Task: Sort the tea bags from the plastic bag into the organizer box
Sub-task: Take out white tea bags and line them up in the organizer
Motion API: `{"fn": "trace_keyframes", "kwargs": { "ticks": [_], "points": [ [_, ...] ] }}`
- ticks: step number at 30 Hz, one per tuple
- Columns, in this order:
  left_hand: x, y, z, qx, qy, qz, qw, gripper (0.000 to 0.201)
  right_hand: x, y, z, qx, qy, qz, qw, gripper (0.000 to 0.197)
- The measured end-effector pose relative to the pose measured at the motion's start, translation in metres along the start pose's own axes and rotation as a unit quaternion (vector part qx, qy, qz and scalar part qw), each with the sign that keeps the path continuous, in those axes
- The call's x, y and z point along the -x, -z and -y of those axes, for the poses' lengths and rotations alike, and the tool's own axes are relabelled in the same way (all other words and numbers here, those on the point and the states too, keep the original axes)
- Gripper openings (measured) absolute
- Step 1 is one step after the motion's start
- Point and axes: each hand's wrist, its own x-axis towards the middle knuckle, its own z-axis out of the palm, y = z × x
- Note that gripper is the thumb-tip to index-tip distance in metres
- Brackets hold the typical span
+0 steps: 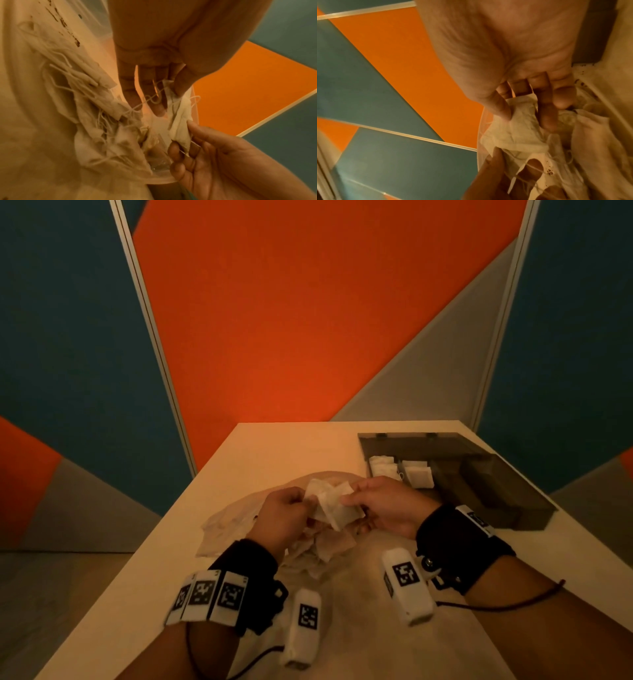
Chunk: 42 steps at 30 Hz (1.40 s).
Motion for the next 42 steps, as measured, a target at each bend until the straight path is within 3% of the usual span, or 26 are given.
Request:
{"fn": "trace_keyframes", "kwargs": {
  "ticks": [7, 12, 17, 19, 21, 25, 30, 35, 38, 42],
  "points": [
    [0.017, 0.008, -0.003, 0.065, 0.051, -0.003, 0.997, 0.017, 0.007, 0.003, -0.002, -0.068, -0.014, -0.055, 0.996, 0.014],
    [0.028, 0.011, -0.005, 0.062, 0.038, 0.015, 0.997, 0.019, 0.015, -0.003, 0.001, -0.158, 0.02, -0.029, 0.987, 0.018],
    [0.027, 0.008, -0.009, 0.026, 0.004, 0.054, 0.998, 0.024, 0.021, -0.006, 0.001, -0.101, 0.032, 0.032, 0.994, 0.044],
    [0.027, 0.007, -0.012, 0.002, -0.01, 0.061, 0.998, 0.023, 0.024, -0.006, 0.001, -0.07, 0.036, 0.054, 0.995, 0.03],
    [0.027, 0.009, -0.015, -0.036, -0.028, 0.058, 0.997, 0.022, 0.027, -0.001, 0.002, -0.066, 0.032, 0.044, 0.996, 0.016],
    [0.026, 0.017, -0.02, -0.079, -0.047, 0.075, 0.993, 0.023, 0.043, 0.015, 0.003, -0.063, 0.011, 0.021, 0.998, 0.026],
    [0.021, 0.017, -0.025, -0.087, -0.049, 0.096, 0.99, 0.026, 0.061, 0.024, 0.002, -0.074, -0.01, -0.01, 0.997, 0.024],
    [0.023, -0.001, -0.031, -0.106, -0.046, 0.125, 0.985, 0.025, 0.062, 0.015, 0.001, -0.056, 0.006, 0.015, 0.998, 0.044],
    [0.023, -0.002, -0.032, -0.122, -0.046, 0.133, 0.983, 0.02, 0.063, 0.011, 0.003, -0.048, 0.005, 0.004, 0.999, 0.031],
    [0.02, 0.014, -0.029, -0.135, -0.042, 0.118, 0.983, 0.022, 0.068, 0.019, -0.001, -0.058, -0.02, -0.033, 0.998, 0.034]
  ]
}}
